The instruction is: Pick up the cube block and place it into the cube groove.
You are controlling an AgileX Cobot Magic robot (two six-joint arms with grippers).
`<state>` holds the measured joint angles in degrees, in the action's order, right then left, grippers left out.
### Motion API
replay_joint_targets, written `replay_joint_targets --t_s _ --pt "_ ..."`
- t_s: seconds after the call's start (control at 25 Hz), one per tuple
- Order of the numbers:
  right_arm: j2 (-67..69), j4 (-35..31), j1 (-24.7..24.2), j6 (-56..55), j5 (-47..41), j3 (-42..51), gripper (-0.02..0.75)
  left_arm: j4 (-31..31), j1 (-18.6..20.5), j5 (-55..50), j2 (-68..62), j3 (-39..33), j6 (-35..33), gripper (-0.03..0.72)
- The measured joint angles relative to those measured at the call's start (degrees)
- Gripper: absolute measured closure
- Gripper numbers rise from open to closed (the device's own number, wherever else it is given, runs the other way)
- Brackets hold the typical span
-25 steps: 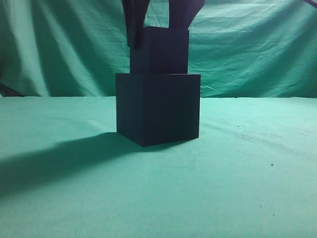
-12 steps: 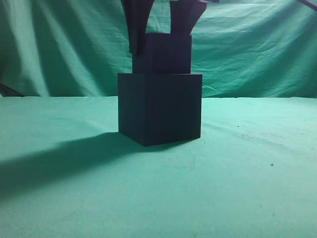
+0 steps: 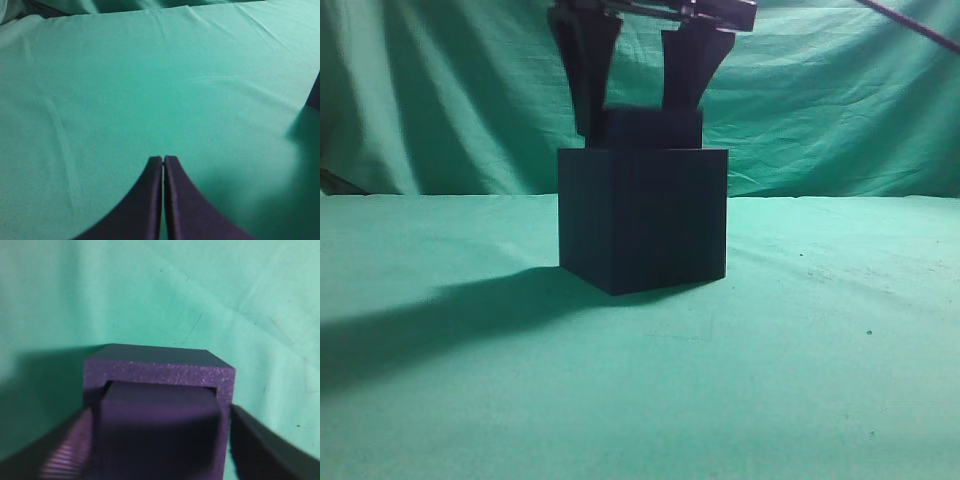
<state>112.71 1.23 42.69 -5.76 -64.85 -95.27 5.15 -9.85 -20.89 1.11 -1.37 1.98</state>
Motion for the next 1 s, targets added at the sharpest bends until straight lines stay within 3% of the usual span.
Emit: replay_joint_targets --t_s 0.12,0.16,0.32,0.44,0.56,0.64,0.72,1.0 --pt "0.0 0.0 0.0 0.04 -2.13 -2.73 0.125 0.0 0.0 0.0 0.0 0.0 0.0 0.688" --pt "0.09 0.0 0.0 0.04 -3.48 -4.26 0.097 0.0 0.0 0.0 0.0 0.0 0.0 0.688" --pt "0.09 0.46 0.0 0.13 -5.92 -11.59 0.092 0.0 0.0 0.0 0.0 0.0 0.0 0.688" --pt "-1.79 1.21 0.0 0.13 -6.17 -14.18 0.269 0.0 0.0 0.0 0.0 0.0 0.0 0.688" --pt "-6.17 2.69 0.0 0.27 -6.67 -14.31 0.559 0.0 0.0 0.0 0.0 0.0 0.0 0.688" --pt "-10.22 2.99 0.0 0.27 -6.67 -14.17 0.67 0.0 0.0 0.0 0.0 0.0 0.0 0.688" --pt "-15.21 3.09 0.0 -0.22 -6.76 -12.96 0.738 0.0 0.0 0.0 0.0 0.0 0.0 0.688" --pt "-32.6 2.87 0.0 -4.79 -7.1 3.72 0.738 0.0 0.0 0.0 0.0 0.0 0.0 0.688"
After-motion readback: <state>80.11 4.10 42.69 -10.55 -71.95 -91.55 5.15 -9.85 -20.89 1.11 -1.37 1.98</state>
